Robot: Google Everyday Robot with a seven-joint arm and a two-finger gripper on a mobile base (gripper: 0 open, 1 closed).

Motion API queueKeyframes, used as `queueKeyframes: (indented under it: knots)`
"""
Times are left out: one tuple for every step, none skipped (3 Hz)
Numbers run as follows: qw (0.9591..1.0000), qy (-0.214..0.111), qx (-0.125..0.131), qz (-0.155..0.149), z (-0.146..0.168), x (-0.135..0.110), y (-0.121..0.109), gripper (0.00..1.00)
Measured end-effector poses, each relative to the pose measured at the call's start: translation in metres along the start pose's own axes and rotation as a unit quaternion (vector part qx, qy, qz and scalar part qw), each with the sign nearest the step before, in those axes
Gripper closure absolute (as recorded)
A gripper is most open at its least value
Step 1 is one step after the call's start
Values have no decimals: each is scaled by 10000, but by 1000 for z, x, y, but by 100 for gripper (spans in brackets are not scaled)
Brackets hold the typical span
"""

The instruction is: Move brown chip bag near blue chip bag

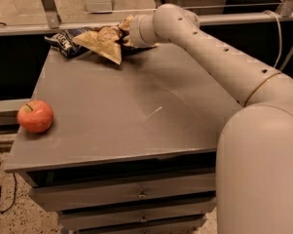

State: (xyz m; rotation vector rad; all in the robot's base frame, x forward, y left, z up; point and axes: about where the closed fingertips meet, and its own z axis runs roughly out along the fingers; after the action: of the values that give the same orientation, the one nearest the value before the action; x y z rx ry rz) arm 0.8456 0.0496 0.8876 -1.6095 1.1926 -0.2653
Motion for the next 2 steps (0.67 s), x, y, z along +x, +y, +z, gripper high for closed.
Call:
queueKeyframes:
  knots:
    - [10000,-77,2,-28,-2,-7,-2,6]
    - [9999,-127,50,-57,-10,-13,-9,0]
